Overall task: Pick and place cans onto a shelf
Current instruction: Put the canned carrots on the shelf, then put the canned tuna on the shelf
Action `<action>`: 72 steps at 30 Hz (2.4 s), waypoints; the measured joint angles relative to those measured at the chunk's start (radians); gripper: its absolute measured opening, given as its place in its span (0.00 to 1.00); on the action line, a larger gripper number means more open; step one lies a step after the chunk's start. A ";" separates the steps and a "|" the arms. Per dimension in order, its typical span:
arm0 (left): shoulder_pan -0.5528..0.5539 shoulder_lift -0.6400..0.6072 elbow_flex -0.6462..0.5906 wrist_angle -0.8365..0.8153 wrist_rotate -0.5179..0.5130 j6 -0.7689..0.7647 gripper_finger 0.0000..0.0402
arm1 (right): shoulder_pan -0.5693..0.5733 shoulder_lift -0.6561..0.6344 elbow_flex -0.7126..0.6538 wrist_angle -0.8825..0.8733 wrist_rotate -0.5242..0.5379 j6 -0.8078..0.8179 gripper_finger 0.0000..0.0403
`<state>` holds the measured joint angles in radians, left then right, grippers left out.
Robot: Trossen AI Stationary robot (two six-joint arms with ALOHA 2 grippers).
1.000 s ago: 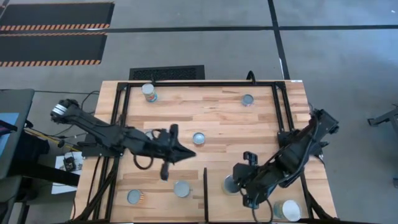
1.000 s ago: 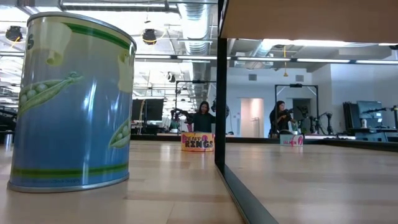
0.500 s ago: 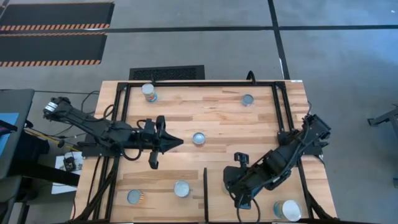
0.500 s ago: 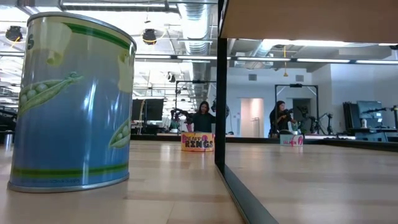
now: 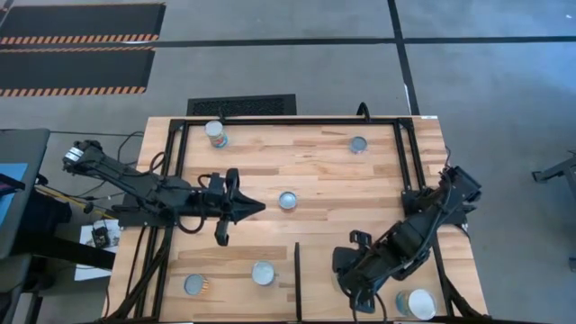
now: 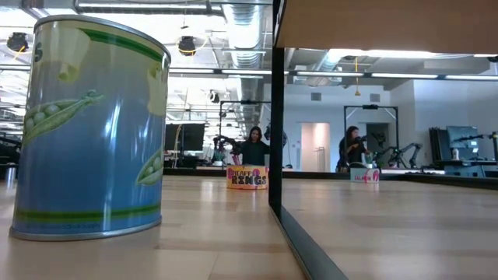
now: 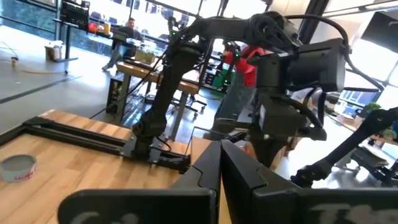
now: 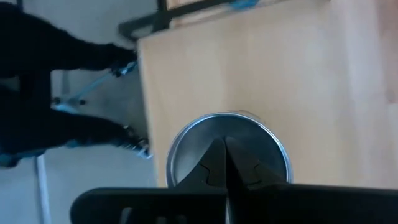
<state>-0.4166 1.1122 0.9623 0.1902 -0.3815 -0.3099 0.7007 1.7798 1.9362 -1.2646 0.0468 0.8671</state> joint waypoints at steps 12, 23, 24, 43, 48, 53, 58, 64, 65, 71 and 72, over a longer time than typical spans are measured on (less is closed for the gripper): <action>0.016 0.001 0.001 -0.028 0.000 0.006 0.00 | 0.084 -0.002 0.000 -0.039 -0.125 0.153 0.01; 0.040 0.001 0.001 -0.028 0.000 0.010 0.00 | 0.123 -0.003 0.000 -0.092 -0.195 0.208 0.02; 0.040 0.001 0.001 -0.028 -0.001 0.010 0.00 | 0.126 -0.003 0.000 -0.098 -0.203 0.209 0.02; 0.040 0.001 0.001 -0.042 -0.025 0.010 0.00 | 0.157 -0.058 -0.004 -0.201 -0.213 0.263 0.02; 0.040 0.001 0.001 -0.042 -0.026 0.010 0.00 | 0.163 -0.058 -0.004 -0.179 -0.226 0.262 0.02; 0.040 0.001 0.001 -0.043 -0.026 0.010 0.00 | 0.165 -0.059 -0.004 -0.168 -0.229 0.269 0.02; 0.040 0.001 0.001 -0.043 -0.027 0.010 0.00 | 0.170 -0.059 -0.003 -0.159 -0.234 0.280 0.02; 0.040 0.001 0.001 -0.043 -0.027 0.010 0.00 | 0.176 -0.059 -0.003 -0.148 -0.236 0.288 0.02; 0.040 0.001 0.001 -0.043 -0.027 0.010 0.00 | 0.177 -0.059 -0.003 -0.149 -0.240 0.288 0.02; 0.040 0.001 0.001 -0.051 -0.026 -0.003 0.00 | 0.176 -0.065 -0.003 -0.112 -0.241 0.287 0.02; 0.040 0.001 0.001 -0.060 -0.026 -0.011 0.00 | 0.176 -0.073 0.001 -0.105 -0.235 0.287 0.02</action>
<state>-0.3767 1.1130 0.9634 0.1304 -0.4076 -0.3205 0.8768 1.7070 1.9372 -1.3699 -0.1878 1.1545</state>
